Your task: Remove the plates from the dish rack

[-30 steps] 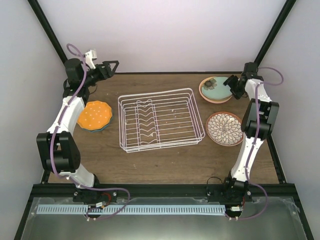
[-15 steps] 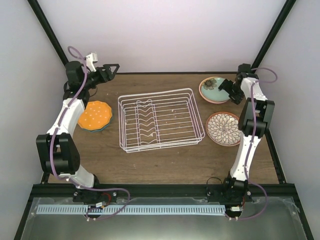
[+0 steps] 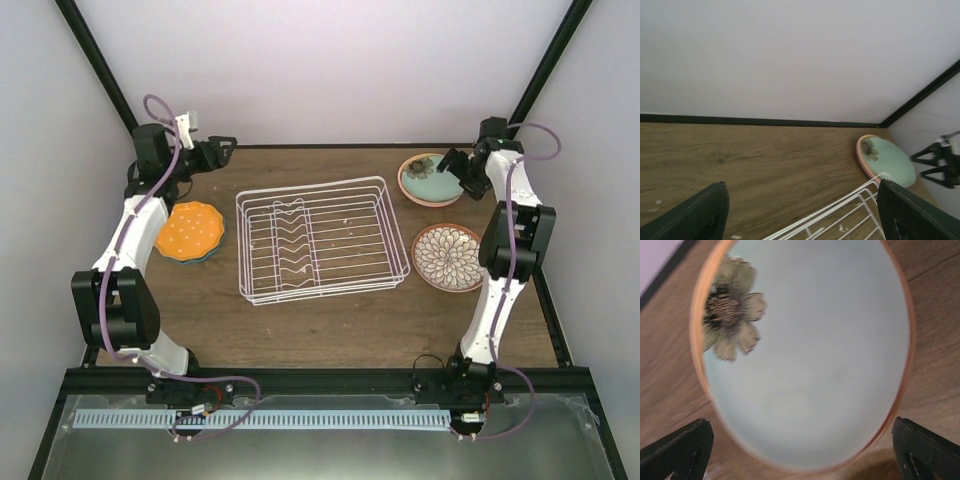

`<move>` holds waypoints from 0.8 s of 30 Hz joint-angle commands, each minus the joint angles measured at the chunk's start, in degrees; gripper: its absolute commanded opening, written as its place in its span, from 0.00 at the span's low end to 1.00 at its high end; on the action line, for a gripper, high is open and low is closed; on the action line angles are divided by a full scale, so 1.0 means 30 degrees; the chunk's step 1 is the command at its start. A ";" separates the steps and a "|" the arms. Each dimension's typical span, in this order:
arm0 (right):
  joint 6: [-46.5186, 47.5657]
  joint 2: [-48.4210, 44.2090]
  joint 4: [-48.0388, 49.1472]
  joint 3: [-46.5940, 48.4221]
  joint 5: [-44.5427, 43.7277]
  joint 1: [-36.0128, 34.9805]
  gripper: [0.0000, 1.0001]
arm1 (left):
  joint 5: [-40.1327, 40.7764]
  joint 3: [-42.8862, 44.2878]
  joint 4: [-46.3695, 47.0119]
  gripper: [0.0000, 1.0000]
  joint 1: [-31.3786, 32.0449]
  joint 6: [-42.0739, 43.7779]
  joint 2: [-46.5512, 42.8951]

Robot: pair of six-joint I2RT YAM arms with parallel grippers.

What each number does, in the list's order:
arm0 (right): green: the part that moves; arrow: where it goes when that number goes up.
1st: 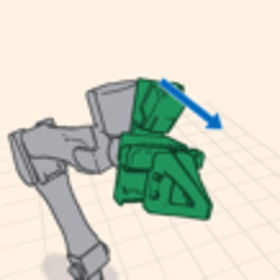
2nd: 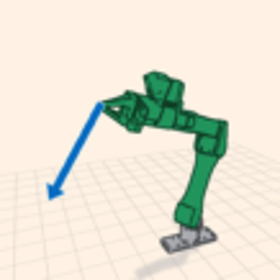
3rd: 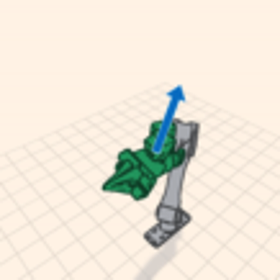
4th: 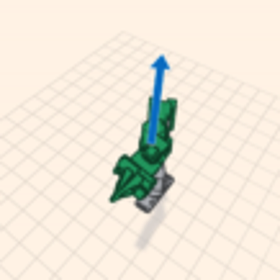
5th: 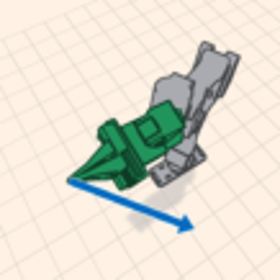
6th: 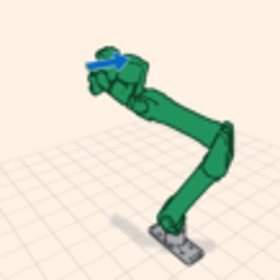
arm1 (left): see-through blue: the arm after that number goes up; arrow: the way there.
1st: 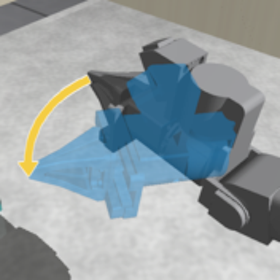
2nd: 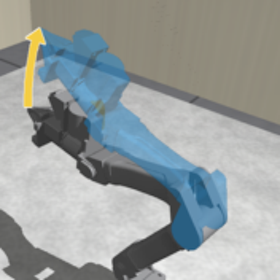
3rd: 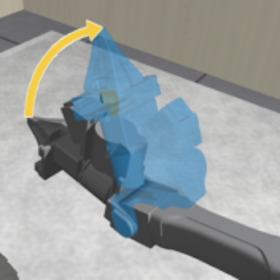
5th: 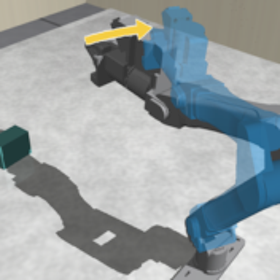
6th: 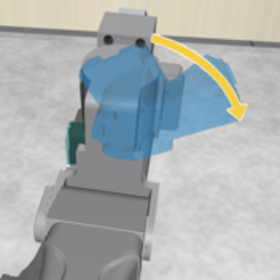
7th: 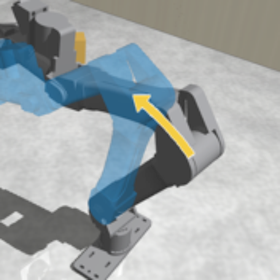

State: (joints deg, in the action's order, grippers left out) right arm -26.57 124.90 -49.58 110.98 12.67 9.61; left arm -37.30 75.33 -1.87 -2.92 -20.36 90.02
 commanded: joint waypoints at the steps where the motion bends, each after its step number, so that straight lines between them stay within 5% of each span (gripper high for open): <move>1: 0.0294 -0.2930 0.0332 -0.0398 0.1633 -0.0124 1.00 | 0.2745 0.1343 -0.4104 0.84 -0.0052 0.2696 -0.0314; 10: 0.0046 -0.7313 0.2100 -0.4837 0.1880 -0.0125 1.00 | 0.4130 0.0189 -0.6532 0.86 -0.0045 0.3535 -0.1096; 24: 0.0368 -0.9850 0.2942 -0.9621 0.1730 -0.0100 1.00 | 0.4785 -0.0199 -0.7353 0.88 -0.0044 0.4091 -0.1644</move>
State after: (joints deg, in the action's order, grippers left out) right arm -26.39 98.85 -42.78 84.12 17.85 9.54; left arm -24.05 75.66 -22.79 -2.92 -9.39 87.77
